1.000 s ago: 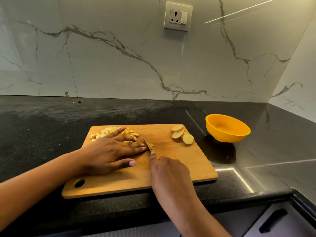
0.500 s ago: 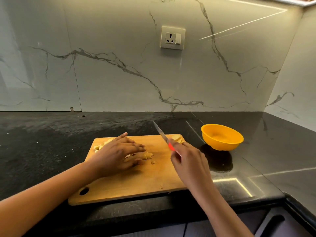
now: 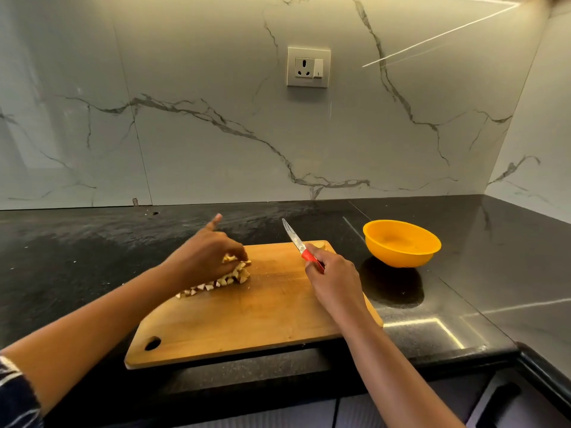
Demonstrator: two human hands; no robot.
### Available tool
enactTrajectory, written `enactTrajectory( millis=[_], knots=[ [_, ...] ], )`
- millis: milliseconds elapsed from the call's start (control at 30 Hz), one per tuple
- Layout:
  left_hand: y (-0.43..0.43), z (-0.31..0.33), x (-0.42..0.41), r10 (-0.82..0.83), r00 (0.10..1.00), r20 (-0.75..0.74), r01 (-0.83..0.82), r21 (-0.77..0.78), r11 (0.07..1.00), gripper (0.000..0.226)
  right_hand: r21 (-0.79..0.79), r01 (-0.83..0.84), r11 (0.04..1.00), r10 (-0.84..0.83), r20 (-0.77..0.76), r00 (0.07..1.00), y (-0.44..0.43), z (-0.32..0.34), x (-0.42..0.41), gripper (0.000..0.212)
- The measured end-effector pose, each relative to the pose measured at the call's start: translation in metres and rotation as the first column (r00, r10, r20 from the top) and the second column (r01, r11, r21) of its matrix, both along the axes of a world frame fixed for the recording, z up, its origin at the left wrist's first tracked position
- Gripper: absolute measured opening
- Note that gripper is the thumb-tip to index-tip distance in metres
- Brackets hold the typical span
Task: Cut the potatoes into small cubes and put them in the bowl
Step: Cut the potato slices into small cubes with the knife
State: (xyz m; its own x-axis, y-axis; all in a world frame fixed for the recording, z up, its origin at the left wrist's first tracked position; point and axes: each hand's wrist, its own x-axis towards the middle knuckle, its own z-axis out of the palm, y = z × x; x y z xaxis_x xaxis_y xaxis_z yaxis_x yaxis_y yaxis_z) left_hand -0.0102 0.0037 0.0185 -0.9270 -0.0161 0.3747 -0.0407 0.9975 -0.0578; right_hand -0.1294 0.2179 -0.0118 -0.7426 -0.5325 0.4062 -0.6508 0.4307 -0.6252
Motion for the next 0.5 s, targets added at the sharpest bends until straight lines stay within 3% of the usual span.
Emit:
enactTrajectory(
  millis=[67,167,267,367,500],
  knots=[
    [-0.012,0.005,0.008,0.001,0.992,-0.123,-0.004,-0.018,1.0,0.02,-0.004,0.0,1.0,0.0,-0.007,1.0,0.0,0.0,0.001,0.041],
    [-0.018,0.009,0.014,0.035,0.972,-0.232,-0.013,0.093,0.996,0.025,0.001,0.0,1.0,0.0,-0.003,1.0,-0.001,0.0,0.0,0.041],
    [-0.003,0.003,0.011,-0.051,0.996,-0.08,0.062,0.154,0.986,0.026,0.005,-0.002,1.0,0.002,0.012,1.0,0.0,0.0,0.001,0.041],
    [0.013,-0.007,-0.001,-0.064,0.984,0.166,0.059,0.035,0.998,0.043,0.006,0.004,1.0,-0.004,0.02,1.0,0.001,0.0,0.002,0.041],
    [0.007,-0.004,-0.004,0.016,0.989,0.145,0.011,-0.184,0.983,0.025,0.003,0.009,1.0,-0.009,0.03,0.999,0.001,0.0,0.002,0.041]
  ],
)
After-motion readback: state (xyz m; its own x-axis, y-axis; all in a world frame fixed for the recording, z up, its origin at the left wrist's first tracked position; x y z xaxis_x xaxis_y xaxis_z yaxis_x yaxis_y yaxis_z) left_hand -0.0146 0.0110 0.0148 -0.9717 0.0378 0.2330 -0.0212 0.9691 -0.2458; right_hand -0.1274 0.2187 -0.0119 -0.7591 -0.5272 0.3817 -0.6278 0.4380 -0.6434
